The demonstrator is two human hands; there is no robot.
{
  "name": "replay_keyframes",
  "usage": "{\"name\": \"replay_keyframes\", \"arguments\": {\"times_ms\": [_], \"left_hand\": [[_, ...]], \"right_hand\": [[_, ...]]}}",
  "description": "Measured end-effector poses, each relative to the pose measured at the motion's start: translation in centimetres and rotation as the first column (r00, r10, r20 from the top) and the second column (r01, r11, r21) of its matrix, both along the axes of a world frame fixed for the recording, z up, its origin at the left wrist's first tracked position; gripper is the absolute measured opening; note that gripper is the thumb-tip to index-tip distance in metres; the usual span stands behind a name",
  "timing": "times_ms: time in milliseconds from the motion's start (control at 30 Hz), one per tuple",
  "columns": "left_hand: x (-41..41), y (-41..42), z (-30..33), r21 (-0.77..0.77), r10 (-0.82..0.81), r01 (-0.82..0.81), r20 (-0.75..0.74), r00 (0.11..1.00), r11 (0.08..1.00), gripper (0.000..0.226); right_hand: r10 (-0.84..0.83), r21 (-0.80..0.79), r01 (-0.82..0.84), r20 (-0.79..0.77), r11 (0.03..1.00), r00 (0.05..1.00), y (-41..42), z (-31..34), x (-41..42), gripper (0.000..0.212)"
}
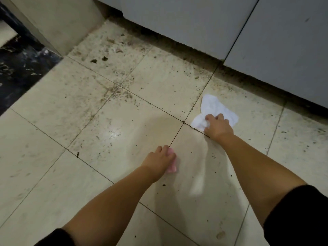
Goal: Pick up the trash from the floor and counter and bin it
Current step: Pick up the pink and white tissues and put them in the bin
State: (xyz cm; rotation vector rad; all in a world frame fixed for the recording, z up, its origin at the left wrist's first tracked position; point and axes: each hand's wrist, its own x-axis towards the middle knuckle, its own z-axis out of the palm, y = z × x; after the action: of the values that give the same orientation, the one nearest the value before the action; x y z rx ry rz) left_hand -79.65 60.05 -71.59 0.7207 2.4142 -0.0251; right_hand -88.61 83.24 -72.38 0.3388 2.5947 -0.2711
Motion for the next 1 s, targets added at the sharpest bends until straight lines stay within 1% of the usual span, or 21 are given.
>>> {"name": "replay_keyframes", "arguments": {"times_ms": [67,100,200,300,367,433,500,600,733,867,933,1000], "left_hand": [[0.7,-0.4,0.3,0.038,0.102,-0.105,0.057,0.993,0.994,0.044],[1.1,-0.9,0.6,0.065,0.149,-0.154,0.072,0.986,0.986,0.038],[2.0,-3.8,2.1,0.152,0.261,-0.268,0.067,0.963,0.951,0.030],[2.7,-9.2,4.2,0.225,0.394,-0.380,-0.017,0.919,0.897,0.026],[3.4,-13.9,5.8,0.265,0.489,-0.455,-0.077,0.869,0.850,0.025],[4.5,-19.1,7.9,0.287,0.570,-0.519,-0.134,0.810,0.805,0.028],[5.9,-24.5,10.4,0.322,0.639,-0.567,-0.191,0.745,0.758,0.028],[8.9,-32.7,14.5,0.388,0.714,-0.605,-0.276,0.644,0.695,0.025],[14.6,-44.2,19.5,0.451,0.750,-0.599,-0.400,0.527,0.662,0.024],[21.9,-56.5,23.5,0.467,0.783,-0.637,-0.463,0.416,0.614,0.022],[25.9,-62.4,24.6,0.469,0.803,-0.671,-0.482,0.350,0.574,0.022],[30.1,-67.8,24.7,0.438,0.818,-0.726,-0.488,0.303,0.530,0.023]], "right_hand": [[-0.013,-0.083,0.014,0.010,0.996,1.000,-1.4,-0.2,0.8,0.023],[-0.008,-0.106,0.011,0.028,0.994,1.000,-2.3,-0.2,1.5,0.021],[0.057,-0.159,-0.052,0.026,0.986,0.998,-6.1,0.6,3.0,0.025],[0.133,-0.254,-0.141,-0.046,0.957,0.990,-11.6,3.7,3.6,0.021],[0.223,-0.283,-0.245,-0.107,0.927,0.969,-15.9,6.5,3.8,0.012],[0.307,-0.309,-0.354,-0.191,0.883,0.932,-20.8,9.7,4.3,0.012],[0.372,-0.316,-0.450,-0.277,0.835,0.886,-26.1,13.3,5.1,0.014],[0.469,-0.277,-0.582,-0.379,0.765,0.798,-34.9,18.9,7.3,0.014],[0.572,-0.241,-0.730,-0.486,0.640,0.661,-48.1,24.3,12.0,0.020],[0.671,-0.183,-0.851,-0.543,0.492,0.505,-62.1,27.3,18.5,0.026],[0.674,-0.211,-0.881,-0.576,0.423,0.462,-68.8,28.0,22.2,0.025],[0.705,-0.212,-0.918,-0.590,0.336,0.394,-75.1,27.6,26.0,0.024]]}}
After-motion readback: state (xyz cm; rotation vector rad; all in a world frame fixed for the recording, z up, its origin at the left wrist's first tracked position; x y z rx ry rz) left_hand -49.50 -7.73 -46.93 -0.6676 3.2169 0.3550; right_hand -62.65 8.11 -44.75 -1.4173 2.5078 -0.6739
